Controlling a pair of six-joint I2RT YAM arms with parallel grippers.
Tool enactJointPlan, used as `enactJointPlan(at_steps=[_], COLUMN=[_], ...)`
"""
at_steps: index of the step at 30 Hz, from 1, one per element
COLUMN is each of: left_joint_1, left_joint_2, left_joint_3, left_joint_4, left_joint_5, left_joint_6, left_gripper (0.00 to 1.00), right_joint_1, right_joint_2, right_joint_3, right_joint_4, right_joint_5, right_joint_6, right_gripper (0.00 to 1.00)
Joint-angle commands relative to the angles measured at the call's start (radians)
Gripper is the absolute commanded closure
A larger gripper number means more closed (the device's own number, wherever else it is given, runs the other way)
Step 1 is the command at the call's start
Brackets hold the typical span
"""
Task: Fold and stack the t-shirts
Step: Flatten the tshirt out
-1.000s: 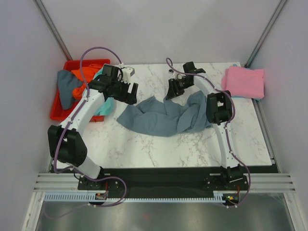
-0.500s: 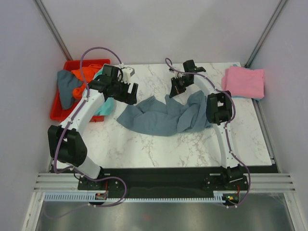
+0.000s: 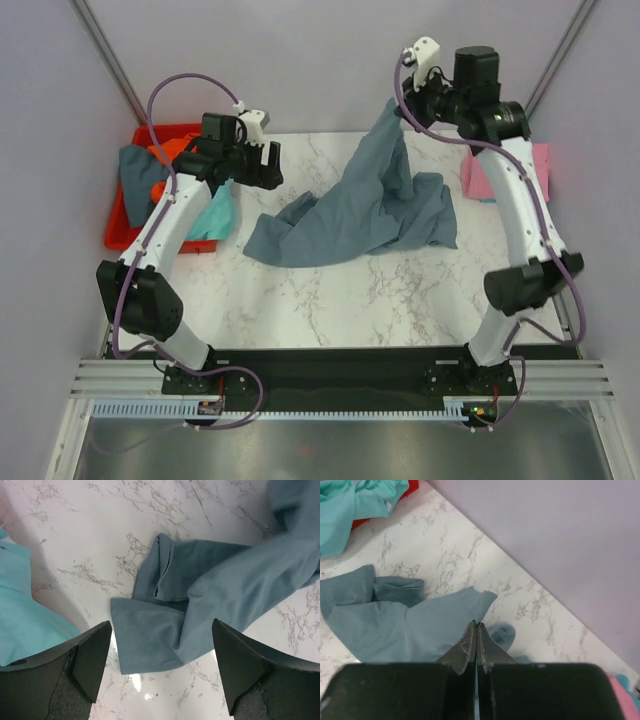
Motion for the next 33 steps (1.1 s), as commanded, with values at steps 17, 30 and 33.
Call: enactJointPlan(at_steps=[17, 30, 33], left_joint_1=[0.004, -0.008, -0.028], left_joint_2=[0.176, 0.592, 0.632], left_joint_3=[0.105, 0.384, 0.415], left_joint_4=[-0.017, -0.005, -0.002], left_joint_5=[0.0, 0.027, 0.019], left_joint_6=[-0.015, 0.145, 0.159], left_gripper=[0.12, 0.24, 0.25], right_joint_1=[-0.007, -0.05, -0.059], right_joint_2=[-0.652, -0.643, -0.634], right_joint_3=[-0.708, -0.784, -0.802], right_joint_4=[-0.094, -0.075, -0.066], right_joint_5=[0.054, 0.042, 0.034], right_joint_6=[-0.016, -0.007, -0.004], right_gripper=[1.0, 1.0, 1.0])
